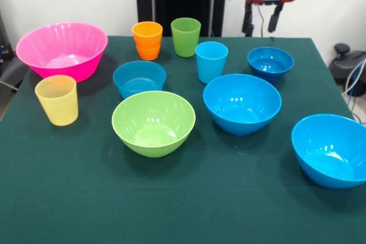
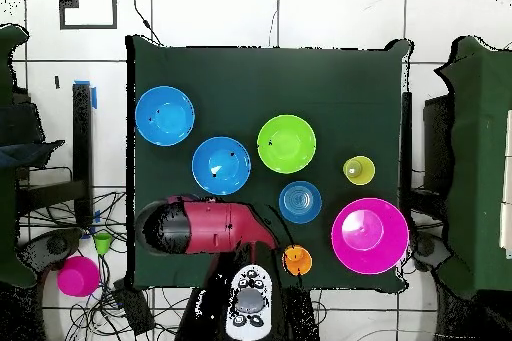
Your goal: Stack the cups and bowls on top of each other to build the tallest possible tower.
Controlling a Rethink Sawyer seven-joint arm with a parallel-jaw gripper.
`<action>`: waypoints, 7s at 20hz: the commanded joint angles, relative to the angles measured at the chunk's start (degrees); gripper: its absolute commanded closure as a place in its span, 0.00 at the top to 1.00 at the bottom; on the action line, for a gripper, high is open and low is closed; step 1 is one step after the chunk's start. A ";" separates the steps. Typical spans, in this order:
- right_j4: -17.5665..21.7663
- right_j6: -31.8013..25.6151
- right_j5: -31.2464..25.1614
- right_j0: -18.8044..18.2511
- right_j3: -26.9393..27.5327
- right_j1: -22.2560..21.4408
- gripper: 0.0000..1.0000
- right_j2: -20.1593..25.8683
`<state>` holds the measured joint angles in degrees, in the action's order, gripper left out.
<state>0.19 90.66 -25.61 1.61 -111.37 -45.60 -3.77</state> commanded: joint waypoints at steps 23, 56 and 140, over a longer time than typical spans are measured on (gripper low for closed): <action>-1.12 11.59 8.60 -5.45 0.62 16.68 1.00 2.94; 2.17 22.46 25.98 3.30 -7.98 6.04 1.00 -3.17; 3.34 26.12 22.14 2.14 4.15 16.53 1.00 -5.92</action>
<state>0.52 114.41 -1.21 5.50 -111.57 -34.10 -13.40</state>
